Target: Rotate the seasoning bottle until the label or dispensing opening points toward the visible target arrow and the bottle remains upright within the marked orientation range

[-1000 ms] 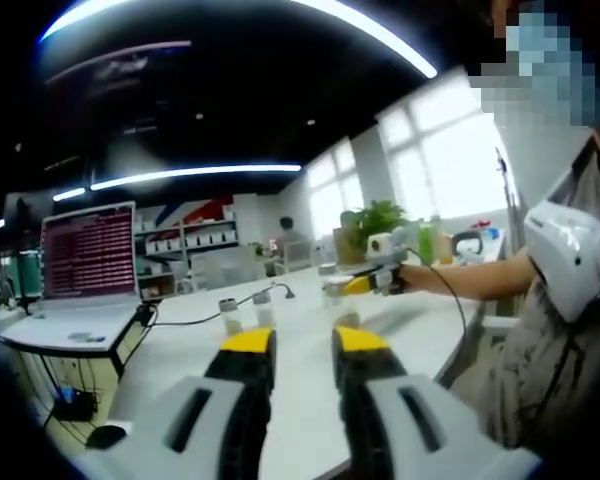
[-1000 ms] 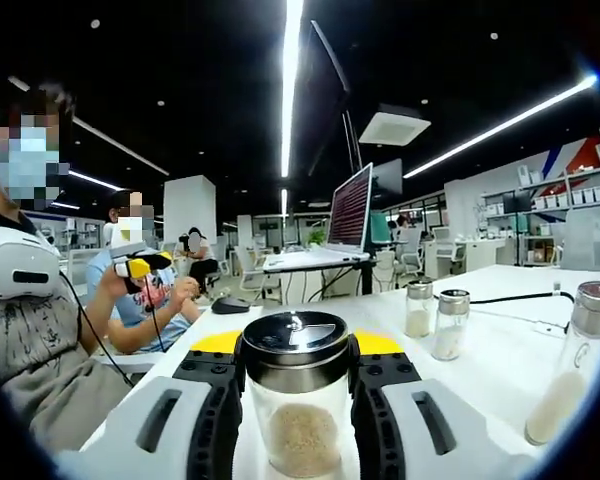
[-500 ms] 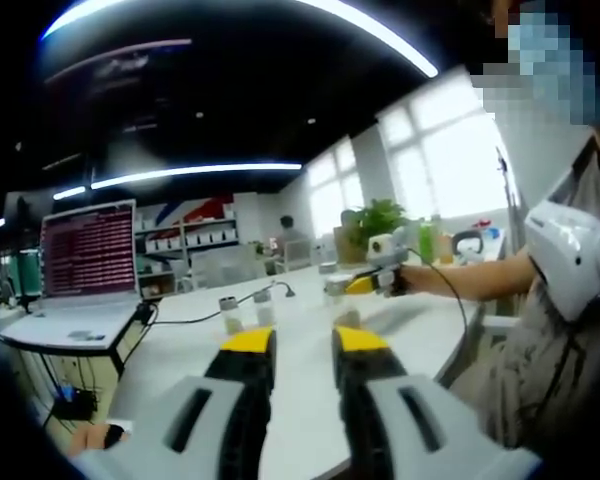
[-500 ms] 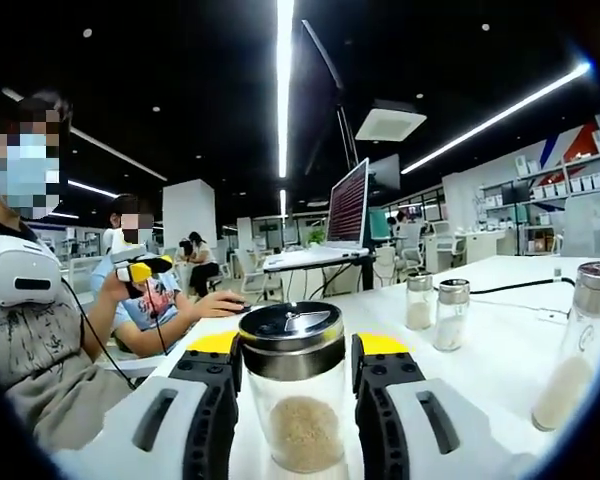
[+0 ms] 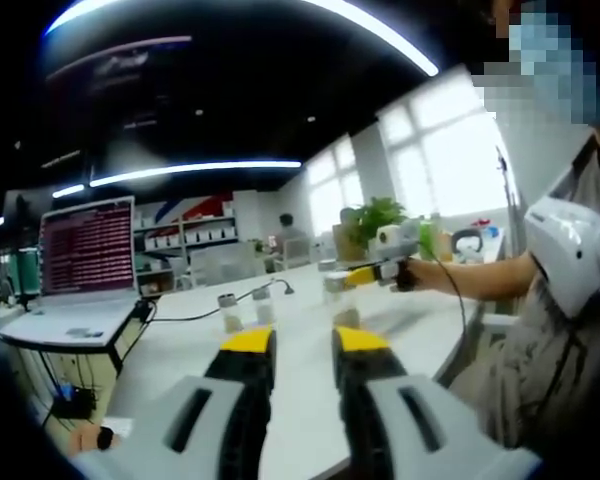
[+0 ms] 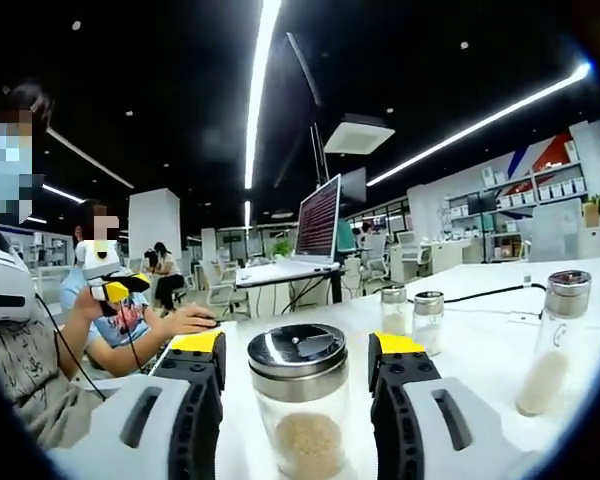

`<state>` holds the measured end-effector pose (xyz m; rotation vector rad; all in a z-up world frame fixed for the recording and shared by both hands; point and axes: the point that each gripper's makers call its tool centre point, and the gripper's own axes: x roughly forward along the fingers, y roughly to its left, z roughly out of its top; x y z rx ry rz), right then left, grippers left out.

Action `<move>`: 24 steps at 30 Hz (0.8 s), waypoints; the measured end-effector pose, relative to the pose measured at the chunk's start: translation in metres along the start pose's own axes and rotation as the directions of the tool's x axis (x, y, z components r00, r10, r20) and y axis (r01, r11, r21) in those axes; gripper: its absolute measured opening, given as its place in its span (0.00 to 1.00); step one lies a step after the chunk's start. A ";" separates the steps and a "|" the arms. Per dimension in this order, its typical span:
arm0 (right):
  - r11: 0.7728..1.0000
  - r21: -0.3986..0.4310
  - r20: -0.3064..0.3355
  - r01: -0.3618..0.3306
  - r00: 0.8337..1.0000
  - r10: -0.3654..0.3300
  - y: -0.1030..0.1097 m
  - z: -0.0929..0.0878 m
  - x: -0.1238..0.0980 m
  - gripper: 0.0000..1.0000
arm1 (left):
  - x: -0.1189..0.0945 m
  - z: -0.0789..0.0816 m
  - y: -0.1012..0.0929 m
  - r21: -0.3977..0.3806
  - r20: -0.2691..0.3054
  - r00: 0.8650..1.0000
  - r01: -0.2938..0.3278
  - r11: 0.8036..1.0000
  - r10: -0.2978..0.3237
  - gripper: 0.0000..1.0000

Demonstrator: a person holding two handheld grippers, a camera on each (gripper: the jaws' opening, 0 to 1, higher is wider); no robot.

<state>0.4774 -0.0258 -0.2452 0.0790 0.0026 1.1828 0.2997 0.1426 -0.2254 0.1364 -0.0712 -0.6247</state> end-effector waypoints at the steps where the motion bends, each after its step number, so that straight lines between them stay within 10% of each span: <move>1: 1.000 -0.009 0.004 0.016 1.000 -0.016 0.004 0.000 0.001 0.59 | 0.000 0.000 0.000 0.000 0.000 1.000 0.000 1.000 0.000 0.24; 8: 0.992 0.033 0.021 0.119 0.993 -0.119 0.000 0.003 0.002 0.57 | 0.000 0.000 0.000 0.000 0.002 1.000 -0.002 1.000 0.002 0.24; 24: 0.995 0.008 -0.003 0.104 0.995 -0.104 0.011 -0.006 0.006 0.41 | 0.002 -0.003 0.002 0.004 -0.008 1.000 -0.009 1.000 0.010 0.24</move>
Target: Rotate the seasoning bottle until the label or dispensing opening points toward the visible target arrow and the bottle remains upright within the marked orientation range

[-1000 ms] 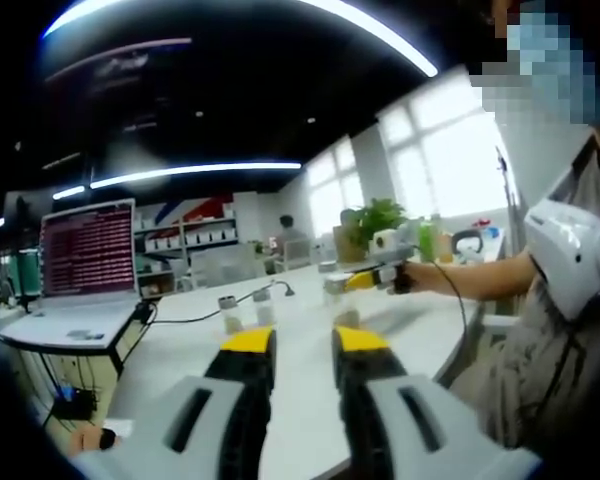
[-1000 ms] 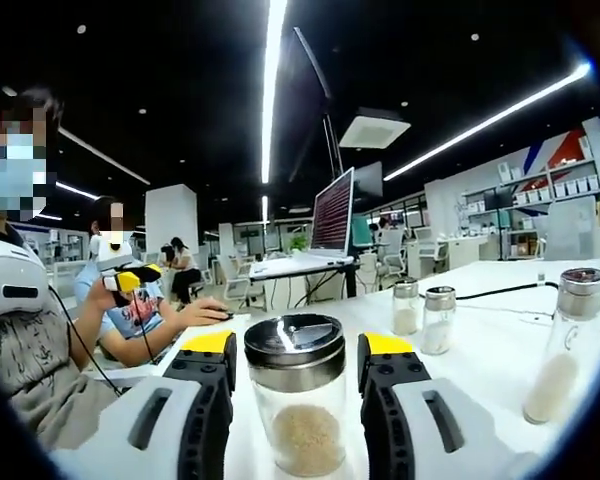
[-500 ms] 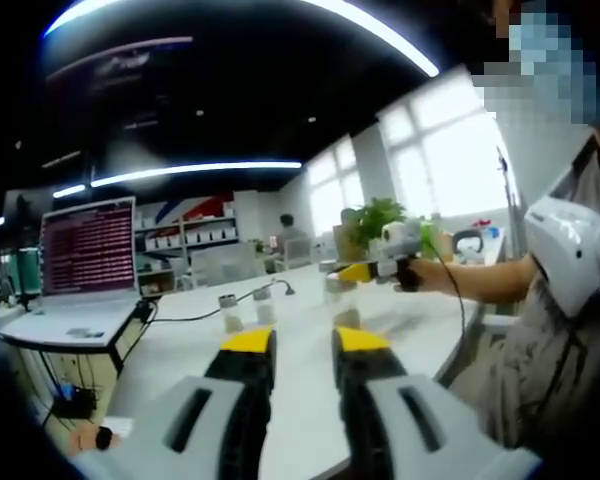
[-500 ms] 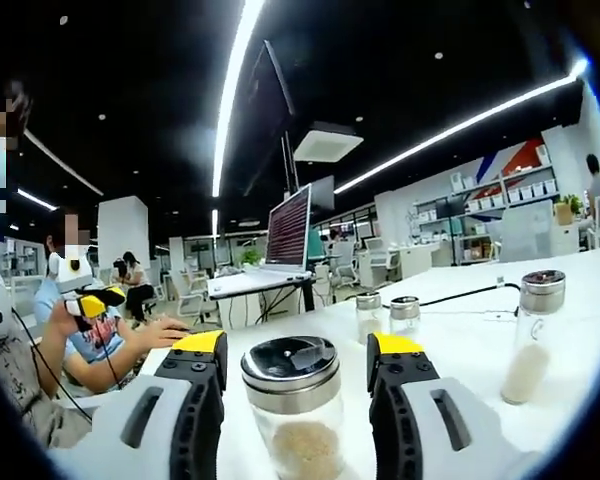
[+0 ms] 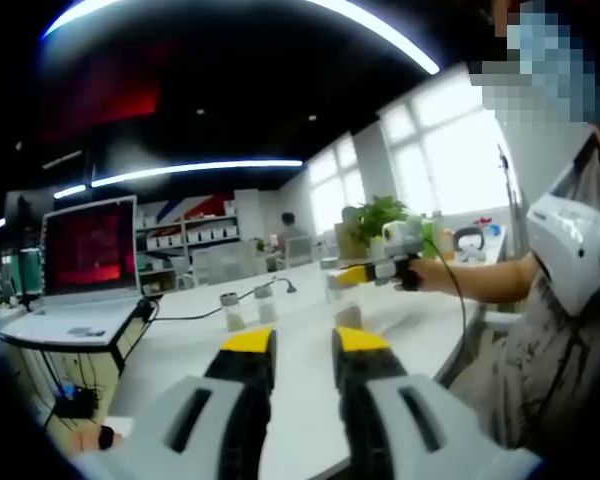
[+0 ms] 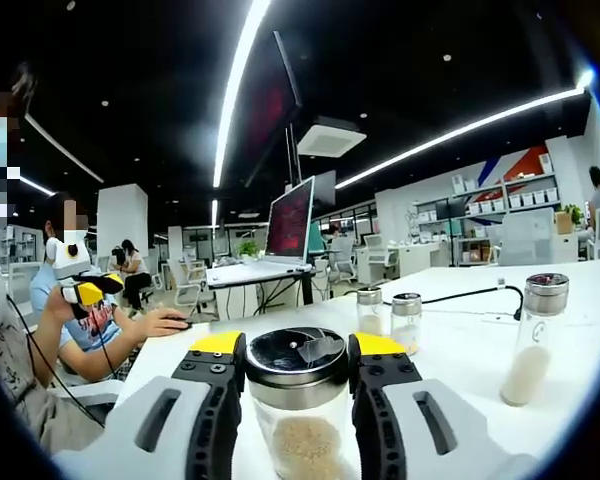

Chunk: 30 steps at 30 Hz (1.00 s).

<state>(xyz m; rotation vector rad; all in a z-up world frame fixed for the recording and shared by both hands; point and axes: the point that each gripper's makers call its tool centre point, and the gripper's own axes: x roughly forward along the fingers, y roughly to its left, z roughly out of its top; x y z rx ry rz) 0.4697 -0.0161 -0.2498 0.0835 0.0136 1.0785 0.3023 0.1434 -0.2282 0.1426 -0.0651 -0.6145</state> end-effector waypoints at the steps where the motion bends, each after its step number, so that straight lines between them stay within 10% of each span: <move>1: 1.000 0.000 0.001 -0.002 1.000 0.002 0.000 0.000 0.000 0.41 | 0.000 0.000 0.000 0.000 -0.001 1.000 0.000 1.000 0.000 0.24; 30: 0.994 -0.003 -0.010 -0.106 0.994 0.106 -0.002 -0.001 -0.001 0.40 | -0.001 -0.003 0.001 -0.006 -0.003 1.000 0.006 1.000 -0.006 0.24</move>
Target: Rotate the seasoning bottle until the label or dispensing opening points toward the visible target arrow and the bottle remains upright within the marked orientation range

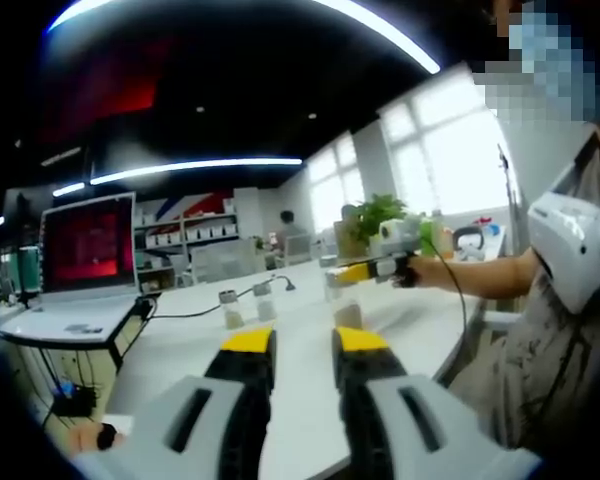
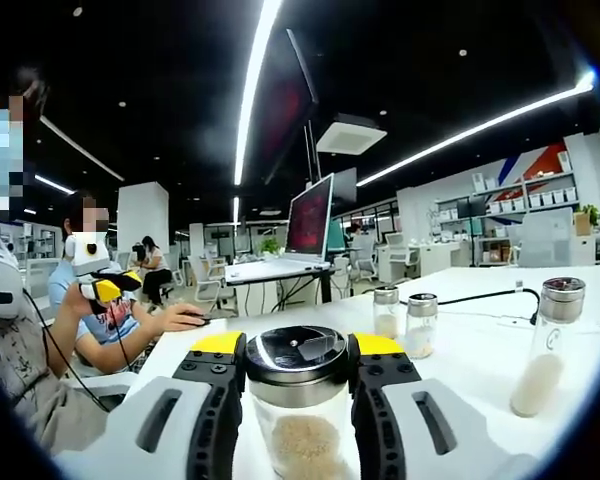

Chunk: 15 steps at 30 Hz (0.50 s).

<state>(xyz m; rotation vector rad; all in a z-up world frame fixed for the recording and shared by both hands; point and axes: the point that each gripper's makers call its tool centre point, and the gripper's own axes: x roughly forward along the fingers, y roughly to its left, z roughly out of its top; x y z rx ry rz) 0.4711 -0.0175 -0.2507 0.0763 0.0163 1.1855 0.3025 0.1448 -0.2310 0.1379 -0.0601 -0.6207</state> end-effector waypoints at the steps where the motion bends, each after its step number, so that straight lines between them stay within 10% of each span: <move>1: 1.000 0.003 -0.001 -0.005 1.000 0.005 0.000 0.000 0.000 0.41 | 0.000 0.000 0.000 -0.001 0.001 1.000 0.000 1.000 0.000 0.24; 15: 0.999 0.009 -0.034 -0.049 0.998 0.050 -0.004 0.001 0.001 0.41 | 0.003 -0.002 -0.001 -0.004 -0.008 1.000 0.009 1.000 -0.009 0.24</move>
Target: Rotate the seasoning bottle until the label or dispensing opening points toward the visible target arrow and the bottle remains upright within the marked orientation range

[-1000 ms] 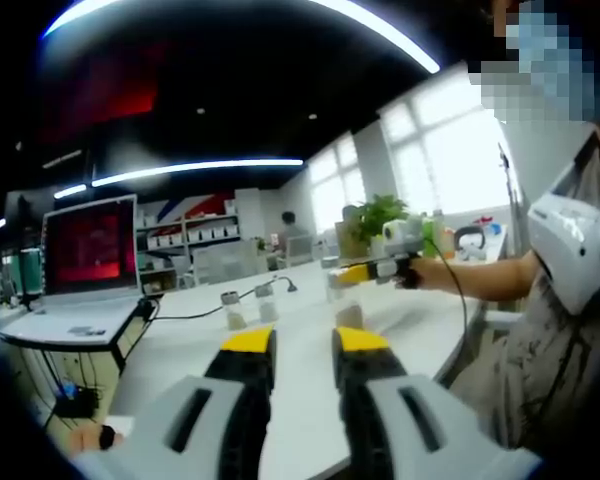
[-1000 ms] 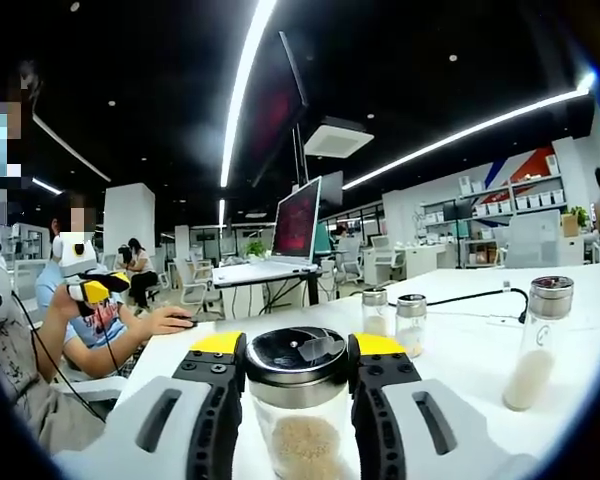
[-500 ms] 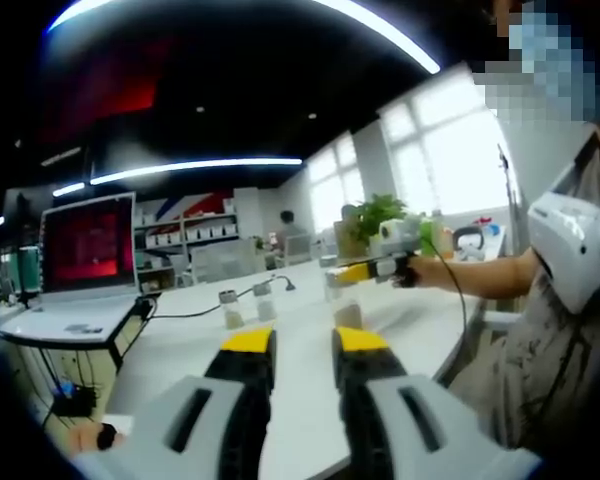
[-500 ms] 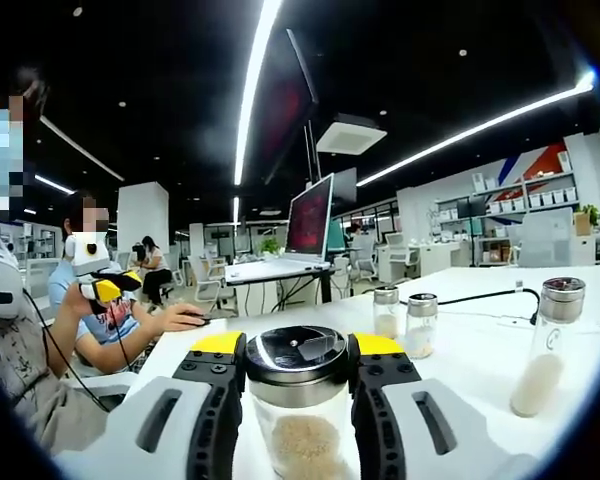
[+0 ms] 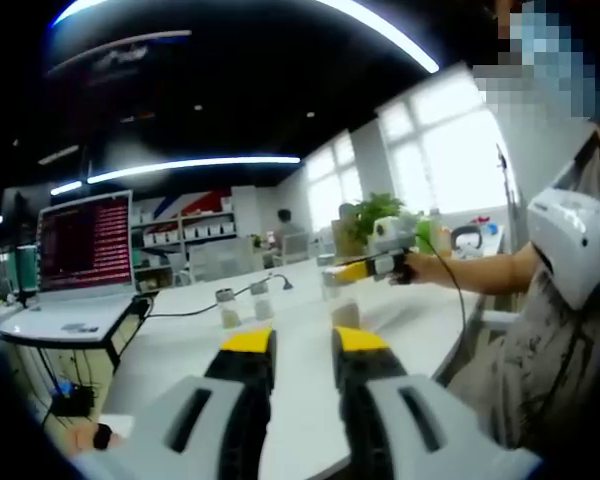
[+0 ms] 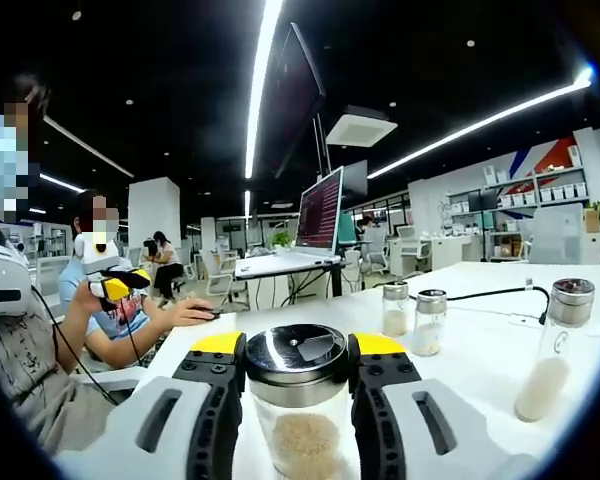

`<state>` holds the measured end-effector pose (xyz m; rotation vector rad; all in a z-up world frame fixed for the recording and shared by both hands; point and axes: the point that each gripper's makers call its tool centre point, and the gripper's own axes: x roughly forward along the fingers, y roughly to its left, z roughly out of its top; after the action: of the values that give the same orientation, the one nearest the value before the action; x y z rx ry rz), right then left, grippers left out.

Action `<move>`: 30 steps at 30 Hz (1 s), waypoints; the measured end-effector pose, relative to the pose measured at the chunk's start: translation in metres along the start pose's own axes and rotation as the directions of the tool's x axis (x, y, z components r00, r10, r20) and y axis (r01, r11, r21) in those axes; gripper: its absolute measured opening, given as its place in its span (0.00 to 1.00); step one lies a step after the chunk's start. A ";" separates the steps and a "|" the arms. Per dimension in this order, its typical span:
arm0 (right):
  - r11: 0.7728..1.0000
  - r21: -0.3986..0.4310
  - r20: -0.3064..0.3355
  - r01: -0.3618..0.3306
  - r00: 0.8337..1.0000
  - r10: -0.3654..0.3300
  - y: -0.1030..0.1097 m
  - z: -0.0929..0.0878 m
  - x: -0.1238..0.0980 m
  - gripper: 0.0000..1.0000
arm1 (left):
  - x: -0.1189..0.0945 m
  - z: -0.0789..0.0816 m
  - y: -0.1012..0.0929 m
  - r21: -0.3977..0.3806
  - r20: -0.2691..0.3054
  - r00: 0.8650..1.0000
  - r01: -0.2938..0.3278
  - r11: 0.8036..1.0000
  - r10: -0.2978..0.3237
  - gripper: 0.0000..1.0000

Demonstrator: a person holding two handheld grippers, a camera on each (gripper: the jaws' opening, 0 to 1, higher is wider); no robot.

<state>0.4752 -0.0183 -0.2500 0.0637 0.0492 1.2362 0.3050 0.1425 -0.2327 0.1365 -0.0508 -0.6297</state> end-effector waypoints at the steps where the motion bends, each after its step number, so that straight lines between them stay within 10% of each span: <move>1: 1.000 0.005 -0.002 0.005 1.000 -0.005 -0.001 0.000 0.000 0.41 | 0.000 0.000 0.001 -0.003 0.000 1.000 -0.001 1.000 0.001 0.24; 7: 0.998 -0.029 0.005 0.050 0.999 -0.050 -0.007 -0.005 -0.004 0.54 | 0.004 -0.005 0.000 -0.014 -0.008 1.000 0.005 1.000 -0.005 0.24; 30: 0.984 0.083 0.116 0.160 0.979 -0.169 -0.003 0.024 -0.036 0.44 | 0.011 -0.007 -0.007 -0.016 -0.013 1.000 0.020 1.000 -0.020 0.24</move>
<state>0.4676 -0.0536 -0.2265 0.1956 -0.0066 1.0626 0.3104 0.1315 -0.2405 0.1258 -0.0312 -0.6491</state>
